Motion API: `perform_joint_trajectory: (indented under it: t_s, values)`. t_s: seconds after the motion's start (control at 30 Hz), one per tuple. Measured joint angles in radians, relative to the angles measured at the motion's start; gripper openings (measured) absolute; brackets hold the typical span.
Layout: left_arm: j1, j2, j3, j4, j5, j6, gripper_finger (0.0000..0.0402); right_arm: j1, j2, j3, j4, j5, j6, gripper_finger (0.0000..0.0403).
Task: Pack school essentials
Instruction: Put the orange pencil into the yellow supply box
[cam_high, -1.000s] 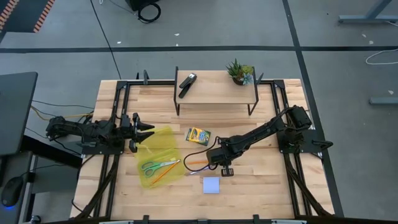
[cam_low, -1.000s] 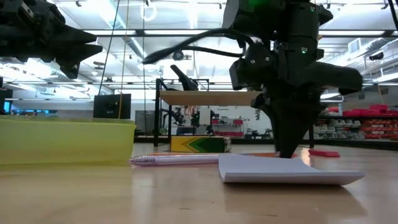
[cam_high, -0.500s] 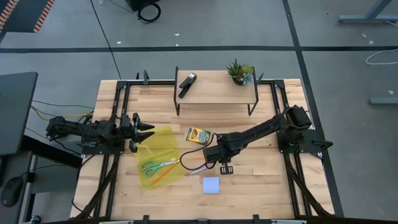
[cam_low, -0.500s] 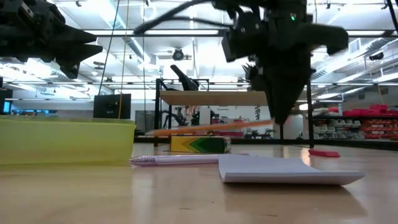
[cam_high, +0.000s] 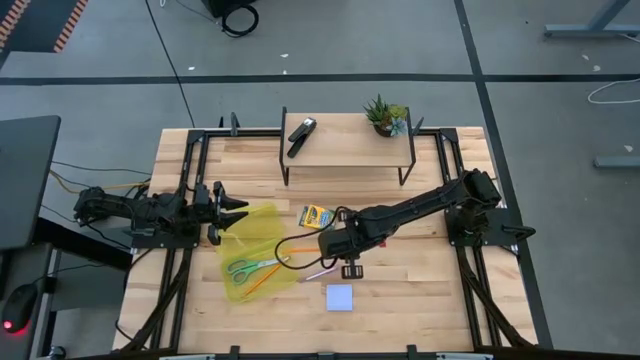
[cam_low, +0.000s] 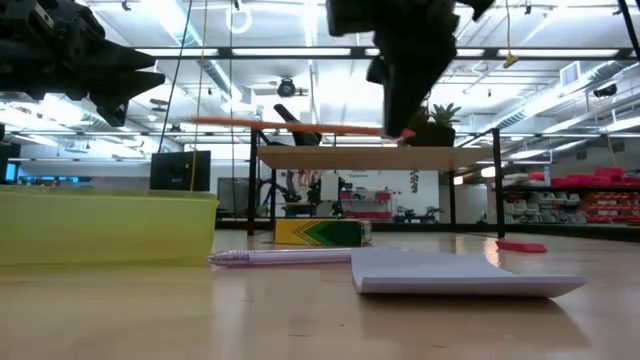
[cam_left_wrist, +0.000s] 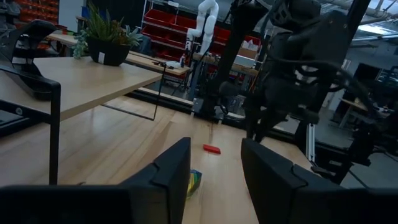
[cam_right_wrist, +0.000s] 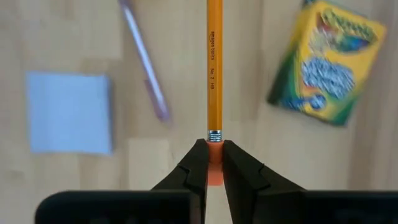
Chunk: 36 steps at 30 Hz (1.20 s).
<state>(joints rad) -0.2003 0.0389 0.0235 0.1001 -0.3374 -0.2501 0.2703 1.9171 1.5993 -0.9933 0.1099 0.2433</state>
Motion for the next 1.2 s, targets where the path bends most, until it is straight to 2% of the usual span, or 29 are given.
perform_joint_trajectory:
  t_s: [0.43,0.93,1.07,1.2]
  values:
    - [0.000,0.000,0.000,0.000,0.000,0.000,0.0153,-0.006,0.000,0.000,0.222,-0.051,-0.022,0.0042]
    - [0.000,0.000,0.000,0.000,0.000,0.000,0.0151,-0.034,0.020,0.014,0.389,-0.077,-0.071,0.0042]
    - [0.000,0.001,0.000,0.001,0.000,0.000,0.0153,-0.036,0.108,0.114,0.358,-0.106,-0.098,0.0042]
    - [0.000,0.012,0.001,0.005,0.001,0.000,0.0147,-0.033,0.242,0.316,0.267,-0.137,-0.174,0.0042]
